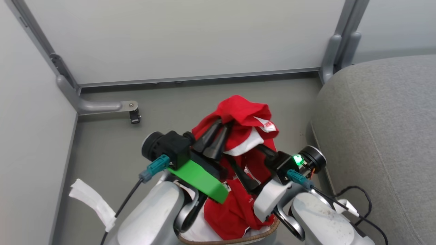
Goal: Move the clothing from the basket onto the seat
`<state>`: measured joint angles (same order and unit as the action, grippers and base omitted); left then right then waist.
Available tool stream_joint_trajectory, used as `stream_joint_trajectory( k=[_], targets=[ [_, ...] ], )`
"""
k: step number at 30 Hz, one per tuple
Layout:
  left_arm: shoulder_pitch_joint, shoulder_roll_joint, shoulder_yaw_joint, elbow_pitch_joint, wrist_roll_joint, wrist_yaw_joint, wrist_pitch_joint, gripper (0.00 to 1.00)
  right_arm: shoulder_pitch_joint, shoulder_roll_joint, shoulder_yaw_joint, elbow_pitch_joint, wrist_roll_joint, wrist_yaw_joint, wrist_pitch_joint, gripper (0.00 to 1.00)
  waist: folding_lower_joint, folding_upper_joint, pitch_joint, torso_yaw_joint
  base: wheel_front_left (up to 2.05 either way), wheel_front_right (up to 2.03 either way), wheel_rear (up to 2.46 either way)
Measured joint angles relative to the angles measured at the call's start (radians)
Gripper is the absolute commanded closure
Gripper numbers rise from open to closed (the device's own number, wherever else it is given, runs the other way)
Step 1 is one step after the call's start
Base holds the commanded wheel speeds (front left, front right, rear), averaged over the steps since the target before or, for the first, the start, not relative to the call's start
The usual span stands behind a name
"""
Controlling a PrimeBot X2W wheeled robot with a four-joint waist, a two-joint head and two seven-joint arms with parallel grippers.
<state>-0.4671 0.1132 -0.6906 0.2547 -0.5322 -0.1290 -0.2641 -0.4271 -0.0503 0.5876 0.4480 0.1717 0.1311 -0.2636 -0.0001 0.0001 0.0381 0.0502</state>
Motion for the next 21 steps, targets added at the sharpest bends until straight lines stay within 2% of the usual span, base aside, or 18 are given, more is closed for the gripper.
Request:
stream_joint_trajectory(
  k=[5,6,7,8,14,21],
  targets=[
    [-0.017,-0.013,-0.064,-0.017,-0.03,0.0,0.0,1.0,-0.063,0.001,0.054,0.076,0.029,0.0,0.0,0.0,0.0,0.0,0.004,0.039,0.0,0.0,0.0],
    [-0.019,-0.016,-0.074,-0.019,-0.031,0.0,0.0,1.0,-0.07,0.002,0.058,0.092,0.058,0.0,-0.001,0.18,0.0,0.0,0.004,0.048,0.0,0.0,0.0],
    [-0.02,-0.017,-0.083,-0.019,-0.035,0.0,0.0,1.0,-0.075,0.002,0.065,0.111,0.095,0.0,-0.001,0.66,0.0,0.0,0.005,0.058,0.0,0.0,0.0],
    [-0.02,-0.019,-0.081,-0.019,-0.037,0.0,0.0,1.0,-0.077,0.002,0.069,0.128,0.118,0.0,-0.001,1.0,0.0,0.0,0.005,0.065,0.0,0.0,0.0],
    [-0.008,0.002,-0.067,-0.016,-0.039,0.0,0.0,1.0,-0.101,0.002,0.055,0.119,0.136,0.0,-0.001,1.0,0.0,0.0,0.016,0.093,0.0,0.0,0.0],
    [0.008,0.018,-0.043,-0.022,-0.031,0.0,0.0,1.0,-0.08,0.001,0.017,0.071,0.116,0.0,-0.001,1.0,0.0,0.0,0.027,0.05,0.0,0.0,0.0]
  ],
)
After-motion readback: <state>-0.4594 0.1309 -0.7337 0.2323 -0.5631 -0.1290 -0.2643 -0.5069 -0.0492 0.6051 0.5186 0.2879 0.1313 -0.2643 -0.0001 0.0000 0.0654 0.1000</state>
